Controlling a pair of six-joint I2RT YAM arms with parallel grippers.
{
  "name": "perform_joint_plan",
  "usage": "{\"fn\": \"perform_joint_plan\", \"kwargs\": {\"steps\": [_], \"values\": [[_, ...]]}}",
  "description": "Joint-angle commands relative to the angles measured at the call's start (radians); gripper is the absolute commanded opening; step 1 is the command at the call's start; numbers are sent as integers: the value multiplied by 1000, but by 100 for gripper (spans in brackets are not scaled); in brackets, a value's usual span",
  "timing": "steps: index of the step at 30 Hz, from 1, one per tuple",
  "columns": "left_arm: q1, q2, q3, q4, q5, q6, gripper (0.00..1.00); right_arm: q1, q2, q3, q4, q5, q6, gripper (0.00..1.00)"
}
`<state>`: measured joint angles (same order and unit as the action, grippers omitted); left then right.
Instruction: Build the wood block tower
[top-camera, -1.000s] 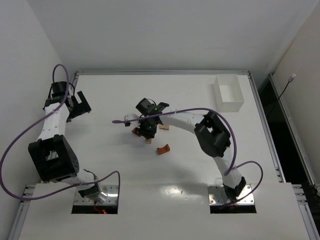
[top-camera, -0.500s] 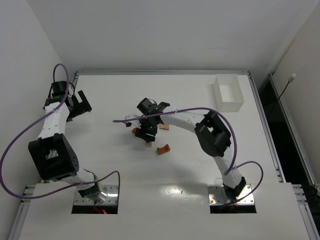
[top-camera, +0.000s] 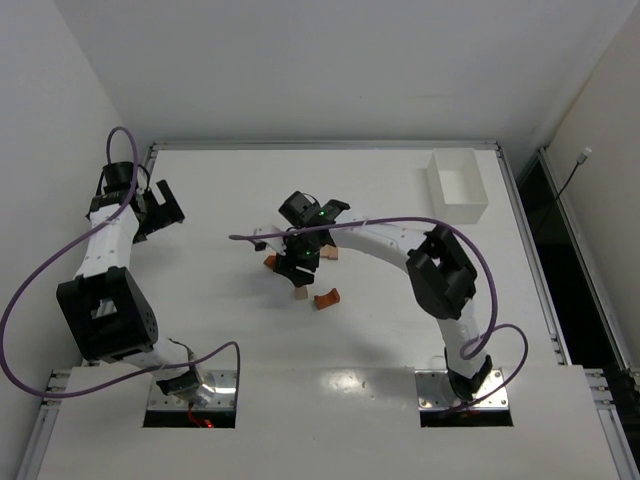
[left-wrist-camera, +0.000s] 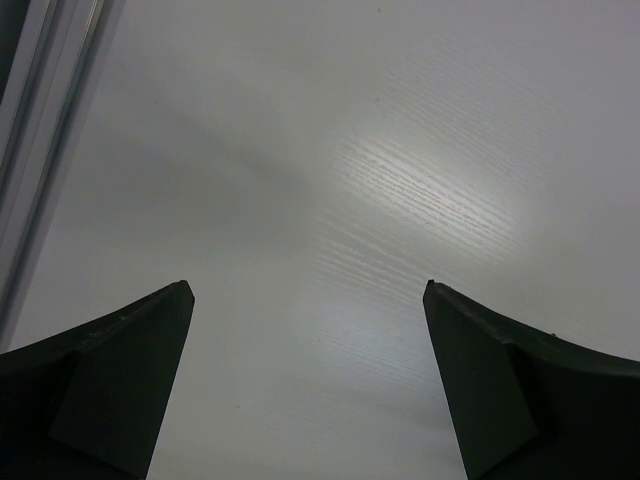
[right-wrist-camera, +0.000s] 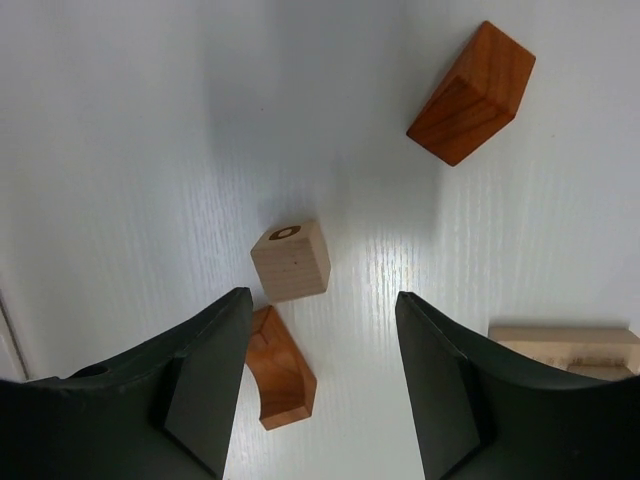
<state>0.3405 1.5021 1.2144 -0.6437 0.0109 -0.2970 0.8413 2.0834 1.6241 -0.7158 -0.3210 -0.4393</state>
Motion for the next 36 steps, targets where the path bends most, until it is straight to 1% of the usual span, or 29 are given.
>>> {"fn": "perform_joint_plan", "kwargs": {"steps": [1,5,8,14,24,36], "values": [[11,-2,8,19,18,-8,100,7,-66,19,-7,-53,19,57],[11,-2,17,19,18,-8,100,18,-77,-21,-31,-107,-51,57],[11,-11,17,19,18,-8,100,18,-86,-72,-31,-107,-97,57],[11,-11,17,10,18,-8,100,18,-77,-128,13,-58,-130,57],[11,-20,17,1,18,10,100,18,-59,-129,71,-27,-130,57],[11,-11,17,1,27,10,100,36,-14,-95,59,-18,-151,57]]}}
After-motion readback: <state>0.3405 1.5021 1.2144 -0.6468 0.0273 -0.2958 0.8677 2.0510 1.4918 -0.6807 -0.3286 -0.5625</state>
